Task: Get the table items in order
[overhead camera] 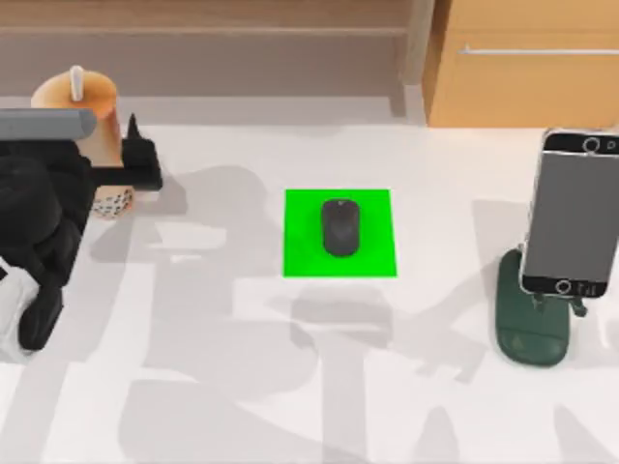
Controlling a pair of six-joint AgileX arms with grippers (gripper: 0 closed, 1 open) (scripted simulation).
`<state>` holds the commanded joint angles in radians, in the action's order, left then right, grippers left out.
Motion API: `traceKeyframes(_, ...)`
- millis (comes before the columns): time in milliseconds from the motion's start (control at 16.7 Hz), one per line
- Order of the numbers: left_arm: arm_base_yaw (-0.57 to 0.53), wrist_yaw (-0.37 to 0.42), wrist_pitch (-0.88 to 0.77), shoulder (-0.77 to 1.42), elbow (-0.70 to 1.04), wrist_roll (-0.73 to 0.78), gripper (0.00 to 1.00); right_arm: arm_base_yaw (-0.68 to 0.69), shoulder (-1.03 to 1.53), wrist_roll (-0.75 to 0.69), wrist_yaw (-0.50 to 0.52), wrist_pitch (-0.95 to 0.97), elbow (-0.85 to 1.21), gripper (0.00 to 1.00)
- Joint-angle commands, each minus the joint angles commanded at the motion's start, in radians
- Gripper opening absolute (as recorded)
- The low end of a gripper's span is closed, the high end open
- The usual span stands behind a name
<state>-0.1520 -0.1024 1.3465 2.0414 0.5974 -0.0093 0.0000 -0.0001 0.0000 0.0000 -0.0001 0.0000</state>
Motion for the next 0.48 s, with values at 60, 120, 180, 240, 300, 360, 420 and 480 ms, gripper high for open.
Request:
traceKeyframes(60, 0.000, 0.000, 0.000, 0.000, 0.000, 0.000, 0.92, 0.000, 0.000, 0.000, 0.000, 0.000, 0.000, 1.00)
traceKeyframes(120, 0.000, 0.000, 0.000, 0.000, 0.000, 0.000, 0.85, 0.000, 0.000, 0.000, 0.000, 0.000, 0.000, 1.00)
traceKeyframes(180, 0.000, 0.000, 0.000, 0.000, 0.000, 0.000, 0.77, 0.000, 0.000, 0.000, 0.000, 0.000, 0.000, 1.00)
traceKeyframes(240, 0.000, 0.000, 0.000, 0.000, 0.000, 0.000, 0.70, 0.000, 0.000, 0.000, 0.000, 0.000, 0.000, 1.00)
traceKeyframes(300, 0.000, 0.000, 0.000, 0.000, 0.000, 0.000, 0.62, 0.000, 0.000, 0.000, 0.000, 0.000, 0.000, 1.00)
traceKeyframes(360, 0.000, 0.000, 0.000, 0.000, 0.000, 0.000, 0.55, 0.000, 0.000, 0.000, 0.000, 0.000, 0.000, 1.00)
traceKeyframes(420, 0.000, 0.000, 0.000, 0.000, 0.000, 0.000, 0.47, 0.000, 0.000, 0.000, 0.000, 0.000, 0.000, 1.00)
traceKeyframes(480, 0.000, 0.000, 0.000, 0.000, 0.000, 0.000, 0.40, 0.000, 0.000, 0.000, 0.000, 0.000, 0.000, 1.00)
